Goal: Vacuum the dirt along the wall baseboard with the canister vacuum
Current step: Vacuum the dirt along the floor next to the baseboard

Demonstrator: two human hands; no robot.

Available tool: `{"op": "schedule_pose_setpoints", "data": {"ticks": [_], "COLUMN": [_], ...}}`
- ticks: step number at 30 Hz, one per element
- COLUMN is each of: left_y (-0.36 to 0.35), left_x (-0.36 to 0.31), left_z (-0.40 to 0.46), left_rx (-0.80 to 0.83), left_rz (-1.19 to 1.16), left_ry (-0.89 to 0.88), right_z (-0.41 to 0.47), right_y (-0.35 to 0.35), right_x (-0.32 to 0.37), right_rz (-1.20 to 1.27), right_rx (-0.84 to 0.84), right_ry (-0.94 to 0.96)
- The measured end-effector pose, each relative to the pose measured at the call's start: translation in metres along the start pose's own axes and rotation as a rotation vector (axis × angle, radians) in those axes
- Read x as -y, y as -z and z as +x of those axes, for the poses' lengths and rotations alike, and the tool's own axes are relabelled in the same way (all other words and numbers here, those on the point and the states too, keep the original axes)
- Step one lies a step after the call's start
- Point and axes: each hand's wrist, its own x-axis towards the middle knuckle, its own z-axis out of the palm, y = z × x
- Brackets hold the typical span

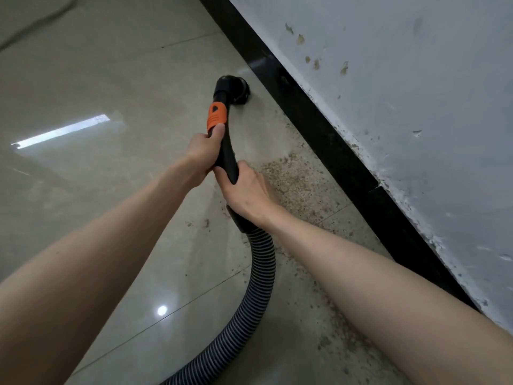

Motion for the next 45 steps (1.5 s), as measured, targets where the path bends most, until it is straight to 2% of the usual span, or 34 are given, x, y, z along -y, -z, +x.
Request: {"op": "schedule_pose_setpoints", "data": {"ticks": [9, 17, 25, 29, 34, 41, 45], "left_y": [-0.023, -0.043, -0.038, -0.034, -0.031, -0.021, -0.023], "left_x": [-0.01, 0.01, 0.017, 0.021, 0.013, -0.006, -0.001], "left_z": [-0.012, -0.046, -0.076, -0.083, -0.074, -0.037, -0.032], "left_rx": [0.074, 0.188, 0.301, 0.358, 0.32, 0.125, 0.155], "left_rz": [0.107, 0.218, 0.265, 0.274, 0.279, 0.189, 0.186], "left_ry": [-0.005, -0.027, -0.02, -0.006, -0.009, -0.041, -0.029], "right_z": [-0.013, -0.057, -0.096, -0.108, -0.094, -0.044, -0.045], "right_y": [0.008, 0.004, -0.002, -0.004, -0.002, 0.006, 0.007], "right_x": [-0.014, -0.039, -0.027, -0.021, -0.013, 0.005, -0.001], "right_rz": [0.168, 0.198, 0.22, 0.208, 0.235, 0.212, 0.213], "right_rx": [-0.055, -0.098, -0.099, -0.086, -0.083, -0.048, -0.047], "right_ry": [-0.05, -0.11, -0.239, -0.245, -0.228, -0.161, -0.151]}}
